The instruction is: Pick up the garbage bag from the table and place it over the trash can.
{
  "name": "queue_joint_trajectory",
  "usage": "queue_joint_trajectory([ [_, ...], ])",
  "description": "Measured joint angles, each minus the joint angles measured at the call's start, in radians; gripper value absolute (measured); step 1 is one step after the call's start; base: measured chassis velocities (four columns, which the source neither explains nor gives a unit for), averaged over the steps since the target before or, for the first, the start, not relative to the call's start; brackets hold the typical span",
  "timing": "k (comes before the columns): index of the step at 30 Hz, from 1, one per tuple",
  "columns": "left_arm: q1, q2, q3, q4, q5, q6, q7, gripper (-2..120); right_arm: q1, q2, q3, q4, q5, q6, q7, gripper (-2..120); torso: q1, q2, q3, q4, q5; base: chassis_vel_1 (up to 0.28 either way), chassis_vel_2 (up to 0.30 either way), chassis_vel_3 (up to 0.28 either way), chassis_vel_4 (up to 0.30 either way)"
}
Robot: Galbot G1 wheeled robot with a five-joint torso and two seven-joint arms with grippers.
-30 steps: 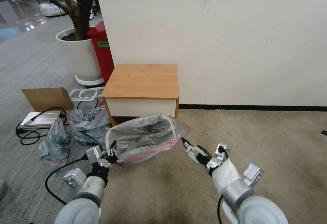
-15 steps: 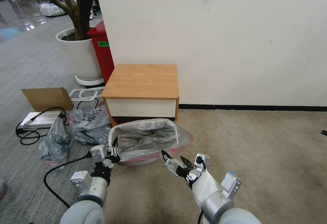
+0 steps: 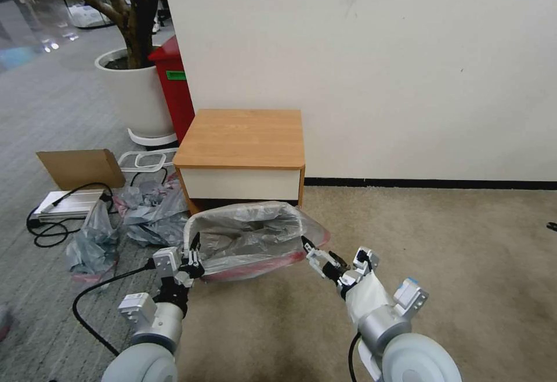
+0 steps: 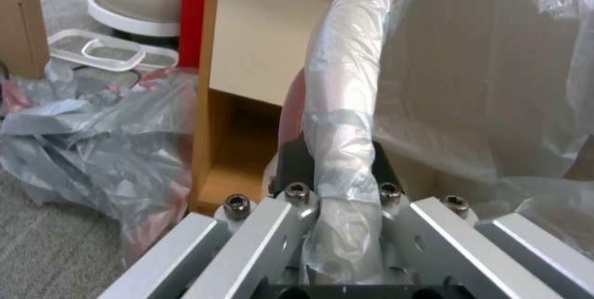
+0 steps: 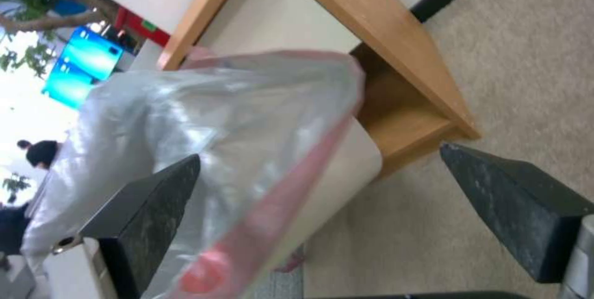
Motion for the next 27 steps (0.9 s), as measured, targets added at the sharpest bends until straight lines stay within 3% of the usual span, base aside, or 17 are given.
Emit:
queue_joint_trajectory([
  [18, -0.004, -0.013, -0.007, -0.006, -0.036, 0.003, -0.006, 4, 0.025, 0.149, 0.007, -0.058, 0.12, 0.042, -0.009, 95, 0.0, 0.0, 0.0, -0.0001, -0.0001, 0.0, 0.0, 0.0, 0.0],
  [27, -0.004, -0.023, -0.009, 0.0, -0.04, 0.004, -0.007, 4, 0.009, 0.154, 0.009, -0.081, 0.117, 0.104, -0.053, 59, 0.0, 0.0, 0.0, 0.0, 0.0, 0.0, 0.0, 0.0, 0.0],
])
